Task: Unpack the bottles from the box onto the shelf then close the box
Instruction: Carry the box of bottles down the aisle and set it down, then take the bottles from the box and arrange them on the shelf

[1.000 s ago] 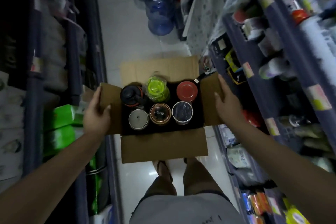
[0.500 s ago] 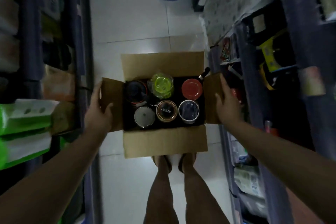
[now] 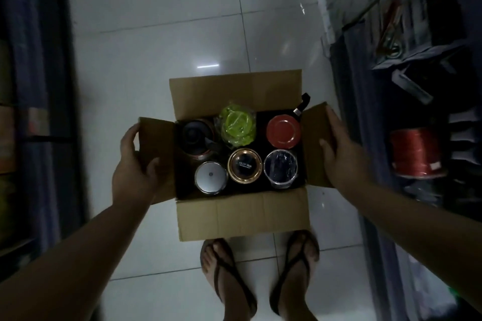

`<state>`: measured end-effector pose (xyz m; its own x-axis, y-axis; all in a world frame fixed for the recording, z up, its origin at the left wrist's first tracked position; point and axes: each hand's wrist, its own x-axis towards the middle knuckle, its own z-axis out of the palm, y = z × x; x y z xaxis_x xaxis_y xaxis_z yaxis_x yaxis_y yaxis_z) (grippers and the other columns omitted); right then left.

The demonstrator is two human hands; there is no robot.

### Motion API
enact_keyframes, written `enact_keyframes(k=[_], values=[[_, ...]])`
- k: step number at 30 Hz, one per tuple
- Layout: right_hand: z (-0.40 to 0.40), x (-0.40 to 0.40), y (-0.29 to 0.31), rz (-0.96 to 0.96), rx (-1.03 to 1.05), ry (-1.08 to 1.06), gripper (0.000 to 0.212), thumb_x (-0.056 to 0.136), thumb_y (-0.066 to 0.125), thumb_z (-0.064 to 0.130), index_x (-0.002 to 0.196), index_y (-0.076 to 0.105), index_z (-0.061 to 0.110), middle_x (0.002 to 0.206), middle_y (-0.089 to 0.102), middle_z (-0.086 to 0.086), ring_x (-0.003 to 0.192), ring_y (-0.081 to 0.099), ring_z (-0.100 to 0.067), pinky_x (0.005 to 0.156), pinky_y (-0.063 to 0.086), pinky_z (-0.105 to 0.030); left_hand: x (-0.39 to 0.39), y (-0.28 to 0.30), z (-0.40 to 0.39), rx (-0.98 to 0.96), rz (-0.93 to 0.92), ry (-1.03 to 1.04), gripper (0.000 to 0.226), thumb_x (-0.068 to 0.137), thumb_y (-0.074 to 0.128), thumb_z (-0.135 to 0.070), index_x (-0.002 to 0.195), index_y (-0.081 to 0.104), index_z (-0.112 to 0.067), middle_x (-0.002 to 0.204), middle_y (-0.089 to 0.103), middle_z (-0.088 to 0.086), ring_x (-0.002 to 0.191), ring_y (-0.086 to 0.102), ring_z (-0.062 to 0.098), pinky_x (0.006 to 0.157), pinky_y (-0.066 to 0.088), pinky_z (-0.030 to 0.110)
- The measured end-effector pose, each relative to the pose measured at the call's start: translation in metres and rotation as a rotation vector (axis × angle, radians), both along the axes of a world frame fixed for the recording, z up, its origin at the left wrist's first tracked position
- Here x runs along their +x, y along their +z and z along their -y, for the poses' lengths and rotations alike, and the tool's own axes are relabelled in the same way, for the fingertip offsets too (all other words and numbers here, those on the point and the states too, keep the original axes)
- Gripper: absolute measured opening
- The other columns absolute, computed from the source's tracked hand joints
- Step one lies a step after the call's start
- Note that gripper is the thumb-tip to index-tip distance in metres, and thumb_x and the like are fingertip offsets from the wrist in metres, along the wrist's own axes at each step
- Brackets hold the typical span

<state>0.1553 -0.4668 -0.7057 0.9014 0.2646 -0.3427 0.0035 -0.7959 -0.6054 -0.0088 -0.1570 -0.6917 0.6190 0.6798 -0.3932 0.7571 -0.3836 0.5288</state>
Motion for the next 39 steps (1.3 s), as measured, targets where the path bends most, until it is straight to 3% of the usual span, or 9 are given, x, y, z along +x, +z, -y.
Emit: enact_keyframes(k=[6, 12, 15, 20, 23, 26, 28, 31, 39], values=[[-0.004, -0.007, -0.043, -0.041, 0.048, -0.053, 0.064, 0.1, 0.041, 0.014, 0.149, 0.01, 0.04, 0.095, 0.062, -0.01, 0.071, 0.061, -0.021, 0.065, 0.051, -0.029, -0.008, -0.048, -0.001, 0.052, -0.027, 0.05, 0.068, 0.093, 0.054, -0.008, 0.147, 0.021, -0.032, 0.109, 0.06, 0.016, 0.084, 0.057, 0.033, 0.066, 0.047, 0.042], [0.01, -0.008, -0.057, -0.092, 0.092, -0.127, 0.063, 0.1, 0.041, 0.019, 0.149, 0.006, 0.041, 0.106, 0.048, 0.007, 0.073, 0.051, 0.003, 0.064, 0.044, -0.015, -0.019, -0.056, -0.007, 0.009, -0.056, 0.1, 0.071, 0.094, 0.055, -0.011, 0.146, 0.018, -0.042, 0.139, 0.051, 0.015, 0.112, 0.056, 0.042, 0.082, 0.053, 0.054], [0.012, -0.005, -0.064, -0.114, 0.111, -0.176, 0.063, 0.1, 0.041, 0.02, 0.149, 0.008, 0.042, 0.119, 0.044, 0.012, 0.084, 0.052, 0.0, 0.066, 0.039, -0.009, -0.017, -0.059, -0.007, -0.016, -0.068, 0.134, 0.072, 0.094, 0.055, -0.015, 0.145, 0.016, -0.047, 0.143, 0.048, 0.011, 0.115, 0.055, 0.041, 0.083, 0.052, 0.056], [0.013, -0.002, -0.067, -0.125, 0.094, -0.223, 0.064, 0.1, 0.041, 0.017, 0.149, 0.009, 0.041, 0.144, 0.043, -0.003, 0.107, 0.046, -0.007, 0.088, 0.038, -0.023, -0.021, -0.065, -0.017, -0.028, -0.029, 0.205, 0.074, 0.09, 0.061, -0.013, 0.143, 0.024, -0.048, 0.144, 0.047, 0.007, 0.125, 0.05, 0.033, 0.094, 0.049, 0.056], [0.011, -0.001, -0.058, -0.11, 0.026, -0.188, 0.068, 0.097, 0.049, 0.015, 0.151, 0.012, 0.033, 0.145, 0.038, -0.01, 0.109, 0.041, -0.009, 0.092, 0.035, -0.025, -0.013, -0.054, -0.009, 0.116, 0.005, 0.128, 0.063, 0.089, 0.063, -0.014, 0.144, 0.037, -0.029, 0.145, 0.044, 0.009, 0.131, 0.043, 0.03, 0.106, 0.039, 0.05], [0.007, 0.001, -0.044, 0.008, -0.064, -0.099, 0.075, 0.089, 0.063, 0.02, 0.15, 0.021, 0.027, 0.147, 0.032, -0.012, 0.128, 0.039, -0.024, 0.105, 0.036, -0.039, 0.004, -0.033, 0.019, 0.253, 0.184, -0.064, 0.049, 0.083, 0.064, -0.019, 0.13, 0.053, -0.012, 0.129, 0.057, 0.013, 0.119, 0.049, 0.028, 0.101, 0.04, 0.039], [0.001, 0.002, -0.033, 0.099, -0.077, 0.048, 0.073, 0.086, 0.066, 0.025, 0.148, 0.027, 0.025, 0.15, 0.031, -0.009, 0.134, 0.034, -0.025, 0.108, 0.034, -0.046, 0.014, -0.021, 0.053, 0.071, 0.283, -0.082, 0.043, 0.082, 0.068, -0.018, 0.124, 0.056, -0.023, 0.121, 0.059, -0.001, 0.112, 0.055, 0.01, 0.095, 0.039, 0.022], [-0.016, 0.005, -0.021, 0.113, 0.029, 0.196, 0.068, 0.084, 0.068, 0.027, 0.143, 0.036, 0.021, 0.148, 0.037, -0.004, 0.134, 0.032, -0.016, 0.106, 0.029, -0.032, 0.023, -0.013, 0.109, -0.148, 0.395, -0.15, 0.044, 0.08, 0.07, -0.015, 0.119, 0.056, -0.03, 0.118, 0.056, -0.017, 0.114, 0.05, -0.009, 0.094, 0.037, 0.007], [-0.044, 0.009, -0.042, -0.038, 0.239, 0.221, 0.075, 0.077, 0.076, 0.027, 0.141, 0.039, 0.022, 0.144, 0.044, -0.002, 0.134, 0.038, -0.013, 0.107, 0.03, -0.022, 0.036, -0.046, 0.19, -0.443, 0.396, 0.03, 0.058, 0.074, 0.074, -0.029, 0.126, 0.049, -0.036, 0.132, 0.053, -0.015, 0.123, 0.048, -0.004, 0.099, 0.042, 0.014]])
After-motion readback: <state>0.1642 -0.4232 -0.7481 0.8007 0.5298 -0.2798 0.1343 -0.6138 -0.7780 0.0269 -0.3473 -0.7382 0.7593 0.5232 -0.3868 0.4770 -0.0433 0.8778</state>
